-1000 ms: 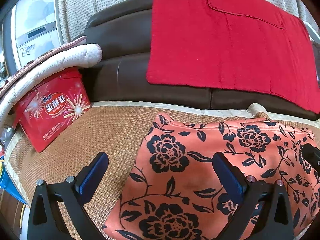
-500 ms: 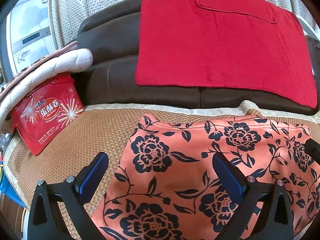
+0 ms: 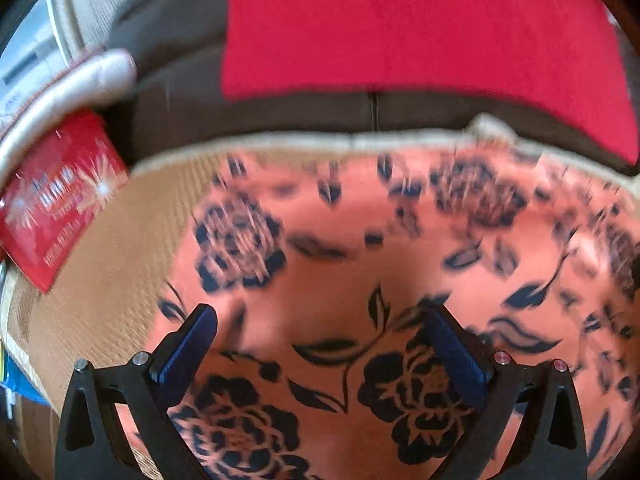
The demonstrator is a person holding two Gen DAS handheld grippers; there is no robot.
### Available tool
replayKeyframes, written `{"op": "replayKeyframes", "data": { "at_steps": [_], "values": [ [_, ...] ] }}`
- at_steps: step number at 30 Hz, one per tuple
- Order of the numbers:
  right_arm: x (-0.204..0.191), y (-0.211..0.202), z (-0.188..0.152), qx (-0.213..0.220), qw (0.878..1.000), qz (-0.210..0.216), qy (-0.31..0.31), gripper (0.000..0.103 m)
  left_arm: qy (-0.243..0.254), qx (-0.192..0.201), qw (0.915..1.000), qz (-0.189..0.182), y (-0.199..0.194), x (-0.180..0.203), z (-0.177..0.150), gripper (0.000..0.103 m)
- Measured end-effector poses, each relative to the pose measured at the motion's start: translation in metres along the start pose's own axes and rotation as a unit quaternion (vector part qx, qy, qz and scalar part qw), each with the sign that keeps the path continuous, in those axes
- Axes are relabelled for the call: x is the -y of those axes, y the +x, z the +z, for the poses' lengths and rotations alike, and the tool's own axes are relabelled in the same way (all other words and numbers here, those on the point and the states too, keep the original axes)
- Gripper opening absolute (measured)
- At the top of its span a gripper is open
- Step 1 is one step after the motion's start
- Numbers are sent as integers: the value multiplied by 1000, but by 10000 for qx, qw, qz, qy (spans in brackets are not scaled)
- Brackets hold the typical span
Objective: Fold small clothes
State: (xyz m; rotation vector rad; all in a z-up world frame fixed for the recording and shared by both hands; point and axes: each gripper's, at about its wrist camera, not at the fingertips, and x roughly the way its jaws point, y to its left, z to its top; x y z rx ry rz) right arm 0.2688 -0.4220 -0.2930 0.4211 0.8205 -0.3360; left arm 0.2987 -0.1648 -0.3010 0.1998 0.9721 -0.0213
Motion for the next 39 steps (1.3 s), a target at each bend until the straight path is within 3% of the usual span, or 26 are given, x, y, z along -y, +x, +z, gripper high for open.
{"op": "replayKeyframes", "data": {
  "at_steps": [3, 12, 21, 31, 39],
  "values": [
    [9, 8, -1, -171, 9998, 98, 81, 62, -198, -82, 9997, -83, 4, -3, -2, 103],
    [1, -39, -3, 519, 9976, 461, 3, 62, -274, 829, 9961, 95, -52, -20, -18, 103],
    [-22, -75, -29, 651, 9950, 748, -77, 62, -375, 1345, 9901, 137, -101, -45, -38, 103],
    [-49, -95, -55, 594, 9917, 1127, -154, 62, -595, 1440, 9877, 127, -128, -72, -64, 103],
    [-62, -87, -70, 306, 9932, 1066, -342, 62, -959, 1033, 9898, 210, -110, -107, -79, 103]
  ]
}}
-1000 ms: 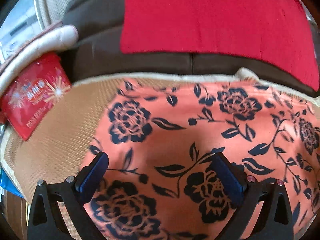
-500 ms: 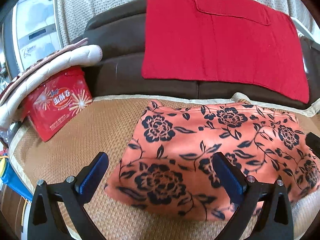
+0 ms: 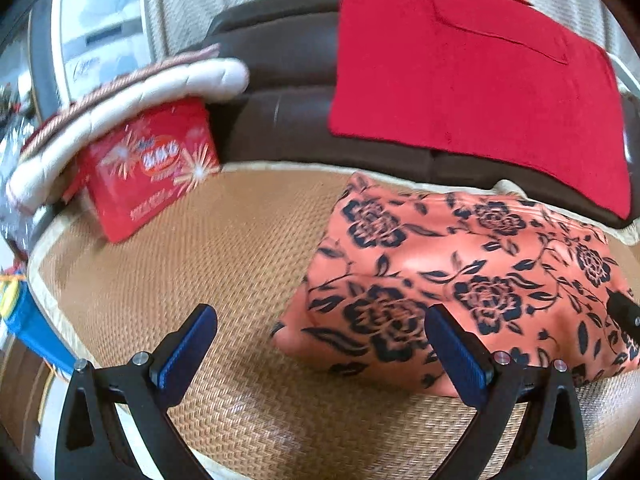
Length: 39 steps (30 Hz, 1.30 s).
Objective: Fold small clothes
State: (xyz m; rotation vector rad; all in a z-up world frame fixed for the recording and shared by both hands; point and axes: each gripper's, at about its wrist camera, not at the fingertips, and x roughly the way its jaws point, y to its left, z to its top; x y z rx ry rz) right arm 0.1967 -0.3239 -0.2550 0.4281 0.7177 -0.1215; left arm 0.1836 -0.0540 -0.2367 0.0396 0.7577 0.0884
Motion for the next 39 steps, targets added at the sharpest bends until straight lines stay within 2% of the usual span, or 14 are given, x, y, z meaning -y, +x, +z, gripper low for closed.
{"op": "replayKeyframes", "data": {
  "at_steps": [7, 12, 14, 16, 19, 23, 27, 28, 31, 34, 37, 39],
  "values": [
    [11, 24, 0, -362, 9991, -107, 169, 62, -685, -575, 9960, -28, 30, -41, -4, 103],
    [27, 49, -2, -926, 9941, -96, 549, 61, -1145, -871, 9893, -234, 44, -61, -13, 102],
    [34, 56, -4, -1083, 9917, -88, 693, 60, -1288, -925, 9865, -407, 47, -65, -16, 92],
    [37, 57, -3, -1100, 9913, -46, 720, 60, -1336, -982, 9844, -583, 49, -65, -18, 72],
    [36, 58, -4, -1126, 9915, -47, 653, 60, -1519, -1042, 9775, -1024, 51, -64, -19, 54],
    [37, 57, -4, -1134, 9917, 8, 611, 60, -1750, -1069, 9663, -1554, 49, -59, -21, 54],
    [40, 57, -3, -1159, 9910, 121, 660, 60, -2091, -1287, 9541, -1712, 57, -55, -26, 69],
    [41, 57, -3, -1166, 9908, 146, 674, 60, -2166, -1347, 9513, -1730, 58, -55, -28, 70],
    [42, 56, -3, -1173, 9906, 175, 683, 60, -2465, -1563, 9348, -2024, 69, -53, -31, 70],
    [40, 56, -4, -1169, 9911, 158, 623, 60, -2760, -1654, 9229, -2116, 82, -55, -34, 70],
    [40, 55, -4, -1163, 9914, 168, 571, 60, -3067, -1451, 9139, -2229, 86, -58, -33, 70],
    [40, 55, -4, -1165, 9915, 199, 541, 60, -3249, -1400, 9050, -2362, 91, -58, -33, 69]
  ]
}}
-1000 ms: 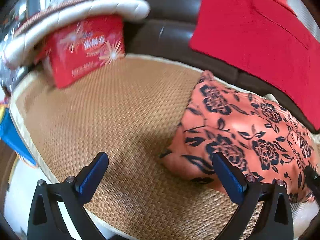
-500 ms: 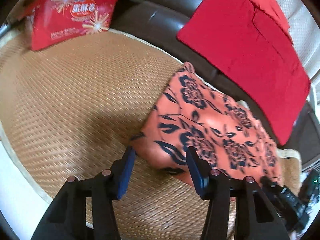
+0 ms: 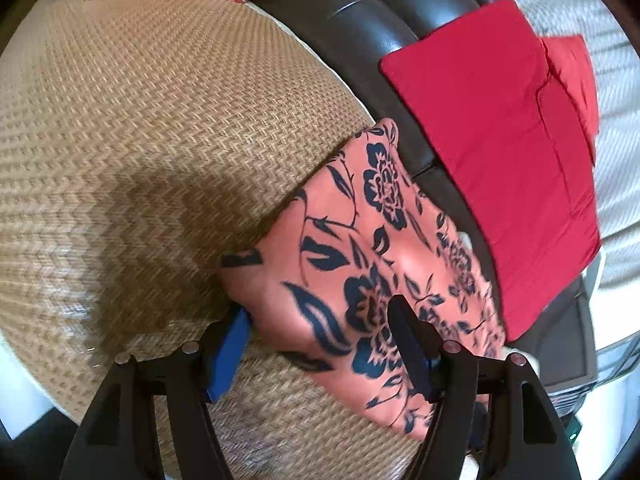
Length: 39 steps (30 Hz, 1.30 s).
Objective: Fold small clothes
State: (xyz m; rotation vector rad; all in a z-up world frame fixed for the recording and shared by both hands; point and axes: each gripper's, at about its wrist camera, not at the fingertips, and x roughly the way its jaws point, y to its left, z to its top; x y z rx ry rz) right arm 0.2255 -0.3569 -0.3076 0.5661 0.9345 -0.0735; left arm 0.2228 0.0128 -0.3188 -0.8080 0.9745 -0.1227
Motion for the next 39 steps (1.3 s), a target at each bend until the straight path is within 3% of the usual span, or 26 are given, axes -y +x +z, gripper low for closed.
{"op": "replayKeyframes", "data": {
  "at_steps": [3, 5, 6, 10, 15, 17, 19, 21, 24, 26, 28, 29, 30, 31, 35, 39],
  "values": [
    [1, 1, -1, -6, 10000, 30, -49, 60, -198, 126, 9996, -136, 2, -1, 1, 69],
    [0, 1, -1, -11, 9999, 31, -115, 60, -209, 164, 9996, -95, 7, 1, 2, 58],
    [0, 2, -1, -17, 9999, 22, -151, 59, -179, 175, 9997, -43, 10, 2, 3, 47],
    [-1, 3, -2, -54, 9997, 18, -255, 57, -52, 294, 9995, -127, 17, 8, 6, 29],
    [8, 0, -2, -137, 9996, 195, -122, 51, 702, 619, 9956, -77, 15, 41, 3, 23],
    [15, -2, 0, -206, 9991, 364, 61, 49, 1222, 820, 9891, -74, 11, 63, -2, 22],
    [21, -3, 1, -293, 9976, 568, 265, 49, 1780, 1012, 9788, -68, 8, 86, -10, 21],
    [28, -4, 3, -395, 9952, 781, 448, 49, 2441, 1186, 9625, -77, 5, 112, -26, 21],
    [37, -9, 8, -488, 9900, 1106, 731, 51, 3536, 1323, 9260, -79, 7, 149, -61, 20],
    [37, -18, 16, -307, 9893, 1218, 748, 52, 4053, 1288, 9050, -88, 13, 165, -84, 20],
    [33, -29, 27, -65, 9882, 1405, 607, 54, 4380, 1205, 8908, -63, 23, 174, -100, 20],
    [29, -31, 37, -9, 9852, 1628, 529, 62, 4534, 1129, 8841, -31, 30, 178, -108, 20],
    [25, -32, 42, 2, 9831, 1770, 476, 72, 4604, 1099, 8809, -20, 30, 177, -115, 20],
    [20, -31, 47, -5, 9809, 1900, 418, 76, 4688, 1043, 8771, -13, 35, 180, -120, 20],
    [-6, -2, 65, -464, 9705, 2350, 262, 77, 4921, 1006, 8647, 8, 41, 182, -130, 20],
    [-37, 32, 90, -693, 9694, 2354, -34, 77, 4999, 949, 8609, -33, 45, 182, -129, 20]
  ]
}}
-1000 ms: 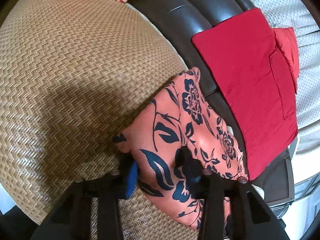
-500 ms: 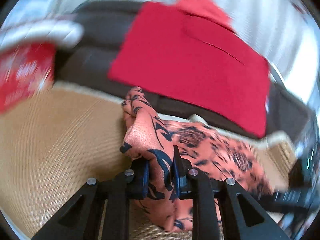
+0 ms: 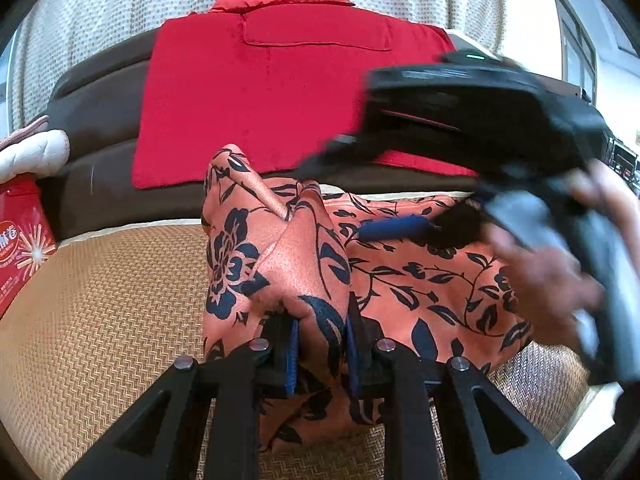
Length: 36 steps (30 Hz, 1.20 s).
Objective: Fold small clothes
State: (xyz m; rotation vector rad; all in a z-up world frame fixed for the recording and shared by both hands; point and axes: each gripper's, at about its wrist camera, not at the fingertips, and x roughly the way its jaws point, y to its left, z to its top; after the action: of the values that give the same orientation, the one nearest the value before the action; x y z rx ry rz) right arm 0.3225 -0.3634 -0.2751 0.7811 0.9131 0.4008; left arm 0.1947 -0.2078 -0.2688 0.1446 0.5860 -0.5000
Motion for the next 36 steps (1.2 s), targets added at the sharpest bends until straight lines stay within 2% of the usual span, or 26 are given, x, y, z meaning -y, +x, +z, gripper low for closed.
{"op": "replayKeyframes", "data": {
  "at_steps": [4, 7, 10, 14, 16, 17, 18, 19, 24, 28, 32, 36],
  "values": [
    [-6, 35, 27, -282, 9995, 160, 28, 78, 117, -3, 9999, -52, -2, -3, 0, 20],
    [-15, 46, 35, -383, 9990, 195, -124, 78, 132, -18, 9998, -122, -5, -9, -1, 20],
    [-24, 59, 46, -462, 9982, -24, -379, 79, 184, -28, 9997, -166, 0, -12, 0, 20],
    [-35, 70, 45, -416, 9964, -345, -661, 79, 255, -34, 9994, -214, -3, -17, -1, 20],
    [-39, 74, 39, -435, 9932, -538, -939, 66, 253, -35, 9994, -242, -7, -18, -1, 20],
    [-39, 75, 35, -494, 9908, -632, -1093, 28, 246, -30, 9993, -269, -7, -18, -1, 20],
    [-37, 75, 33, -558, 9890, -726, -1163, 21, 233, -29, 9992, -313, -8, -19, 0, 20],
    [-38, 73, 31, -488, 9879, -849, -1204, 20, 212, -16, 9990, -383, -8, -20, 1, 20],
    [-41, 22, 32, 57, 9854, -911, -1440, 18, 297, 303, 9954, -859, -14, -8, 9, 20],
    [-31, -30, 34, 531, 9834, -911, -1474, 18, 156, 556, 9853, -1609, -18, 9, 23, 20],
    [0, -89, 38, 1026, 9821, -1002, -1219, 17, 187, 683, 9717, -2253, -6, 43, 35, 19],
    [50, -125, 45, 1276, 9806, -1264, -779, 17, 327, 436, 9668, -2498, 29, 74, 37, 18]
  ]
}}
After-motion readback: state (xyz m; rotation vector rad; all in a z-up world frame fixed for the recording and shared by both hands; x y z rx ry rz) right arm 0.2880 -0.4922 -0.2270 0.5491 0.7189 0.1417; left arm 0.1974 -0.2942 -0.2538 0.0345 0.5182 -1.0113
